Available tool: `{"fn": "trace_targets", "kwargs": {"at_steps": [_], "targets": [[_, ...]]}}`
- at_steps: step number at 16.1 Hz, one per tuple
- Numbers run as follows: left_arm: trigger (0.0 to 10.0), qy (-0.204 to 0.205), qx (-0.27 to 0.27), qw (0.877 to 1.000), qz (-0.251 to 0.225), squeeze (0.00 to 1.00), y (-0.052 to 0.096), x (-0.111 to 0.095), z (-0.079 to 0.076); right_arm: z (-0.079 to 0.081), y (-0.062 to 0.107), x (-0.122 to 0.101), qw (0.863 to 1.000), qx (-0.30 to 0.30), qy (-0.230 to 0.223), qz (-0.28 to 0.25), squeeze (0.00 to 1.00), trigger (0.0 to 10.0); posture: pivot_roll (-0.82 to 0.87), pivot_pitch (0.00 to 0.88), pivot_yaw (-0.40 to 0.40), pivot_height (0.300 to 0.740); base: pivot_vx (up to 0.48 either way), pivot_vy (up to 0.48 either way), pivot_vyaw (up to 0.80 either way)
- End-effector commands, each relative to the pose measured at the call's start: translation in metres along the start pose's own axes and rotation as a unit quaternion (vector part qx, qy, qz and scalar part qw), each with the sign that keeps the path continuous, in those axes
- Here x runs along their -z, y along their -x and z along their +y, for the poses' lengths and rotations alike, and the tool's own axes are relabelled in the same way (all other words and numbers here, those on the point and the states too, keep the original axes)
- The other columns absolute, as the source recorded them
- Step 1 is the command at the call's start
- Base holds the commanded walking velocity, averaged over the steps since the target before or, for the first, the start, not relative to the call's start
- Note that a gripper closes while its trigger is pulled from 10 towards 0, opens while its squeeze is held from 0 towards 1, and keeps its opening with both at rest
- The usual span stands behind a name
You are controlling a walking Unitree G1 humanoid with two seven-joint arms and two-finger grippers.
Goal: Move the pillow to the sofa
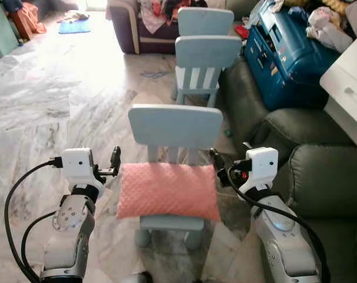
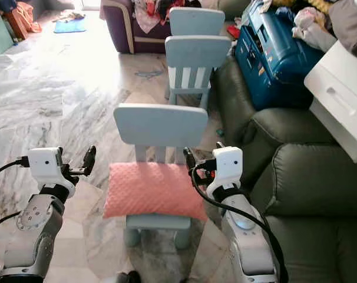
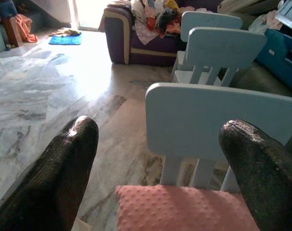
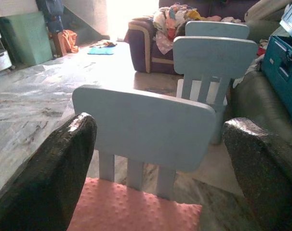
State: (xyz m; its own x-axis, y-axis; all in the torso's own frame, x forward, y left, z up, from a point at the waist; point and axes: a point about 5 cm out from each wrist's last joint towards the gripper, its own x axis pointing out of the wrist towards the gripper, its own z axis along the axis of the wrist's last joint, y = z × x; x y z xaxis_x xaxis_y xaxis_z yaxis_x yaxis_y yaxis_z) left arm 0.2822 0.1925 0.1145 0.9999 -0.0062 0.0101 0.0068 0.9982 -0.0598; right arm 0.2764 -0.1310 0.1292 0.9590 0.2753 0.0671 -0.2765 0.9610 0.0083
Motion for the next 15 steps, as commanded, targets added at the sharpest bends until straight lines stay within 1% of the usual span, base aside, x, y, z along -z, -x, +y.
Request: {"fn": "trace_targets", "kwargs": {"at_steps": [1, 4, 7, 15], "targets": [[10.0, 0.000, 0.002, 1.000, 0.001, 0.00, 0.0012, -0.0011, 0.0000, 0.0009, 0.0012, -0.0048, 1.000, -0.003, 0.002, -0.008, 0.00, 10.0, -0.08, 0.139, -0.030, 0.740, 0.326, 0.000, 0.00], [10.0, 0.004, 0.004, 1.000, 0.003, 0.00, 0.0012, -0.0004, -0.0007, 0.0008, 0.0012, -0.0047, 1.000, -0.004, 0.003, -0.007, 0.00, 10.0, -0.08, 0.138, -0.030, 0.740, 0.315, 0.000, 0.00], [10.0, 0.004, 0.003, 1.000, 0.012, 0.00, 0.0007, 0.0024, -0.0028, 0.0004, 0.0010, -0.0046, 1.000, -0.003, 0.005, -0.007, 0.00, 10.0, -0.08, 0.138, -0.031, 0.740, 0.000, 0.000, 0.00], [10.0, 0.011, 0.000, 1.000, 0.017, 0.00, -0.0010, 0.0034, -0.0047, 0.0012, 0.0009, -0.0047, 1.000, -0.004, 0.006, -0.007, 0.00, 10.0, -0.08, 0.139, -0.030, 0.740, 0.000, 0.000, 0.00]]}}
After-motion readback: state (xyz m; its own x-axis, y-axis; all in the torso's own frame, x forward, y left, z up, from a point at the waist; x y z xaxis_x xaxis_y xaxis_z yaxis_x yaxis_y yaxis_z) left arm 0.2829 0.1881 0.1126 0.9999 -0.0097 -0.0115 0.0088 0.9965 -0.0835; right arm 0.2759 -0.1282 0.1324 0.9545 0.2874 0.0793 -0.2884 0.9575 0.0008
